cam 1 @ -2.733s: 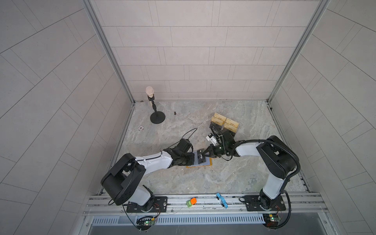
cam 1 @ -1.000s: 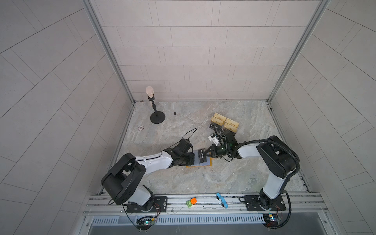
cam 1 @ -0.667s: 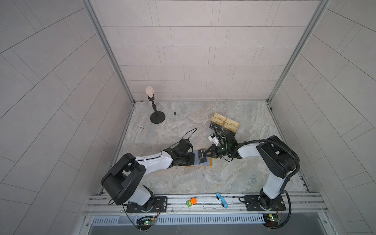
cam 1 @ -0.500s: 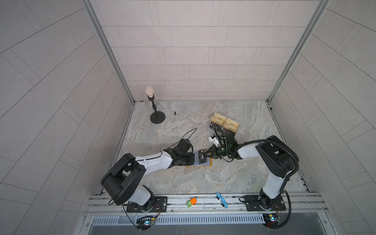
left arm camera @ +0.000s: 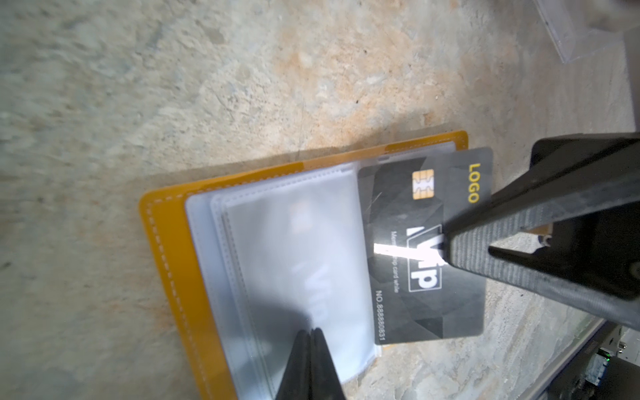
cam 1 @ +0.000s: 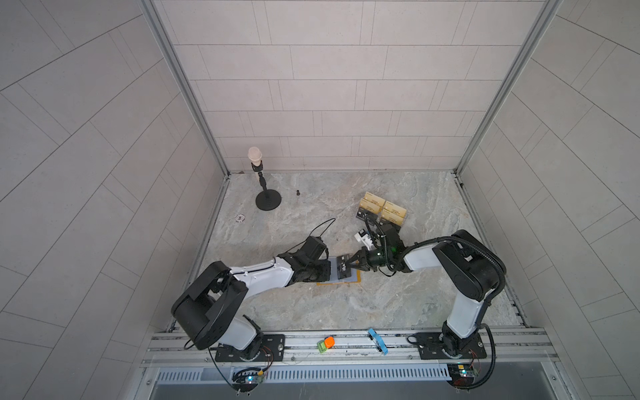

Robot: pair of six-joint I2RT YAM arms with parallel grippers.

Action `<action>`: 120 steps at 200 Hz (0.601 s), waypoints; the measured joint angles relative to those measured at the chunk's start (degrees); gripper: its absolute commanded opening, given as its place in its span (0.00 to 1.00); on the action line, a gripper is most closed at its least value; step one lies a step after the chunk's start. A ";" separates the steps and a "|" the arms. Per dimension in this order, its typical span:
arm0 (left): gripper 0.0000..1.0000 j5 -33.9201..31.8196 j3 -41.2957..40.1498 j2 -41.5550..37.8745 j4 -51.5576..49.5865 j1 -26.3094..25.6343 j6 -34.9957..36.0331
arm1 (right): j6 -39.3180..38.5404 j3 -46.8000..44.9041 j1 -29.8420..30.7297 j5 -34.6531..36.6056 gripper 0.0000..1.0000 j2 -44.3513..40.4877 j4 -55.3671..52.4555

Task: Insert credit cards into a card holder
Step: Insert the credit card into the card slot.

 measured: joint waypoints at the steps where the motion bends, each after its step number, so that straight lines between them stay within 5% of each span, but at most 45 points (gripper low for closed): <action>1: 0.05 0.00 0.00 -0.04 -0.07 0.00 0.02 | 0.02 0.00 0.00 0.00 0.00 0.00 0.07; 120: 0.05 -0.09 -0.09 -0.26 -0.72 0.24 0.44 | 3.96 -1.07 0.42 -1.49 0.00 2.32 5.55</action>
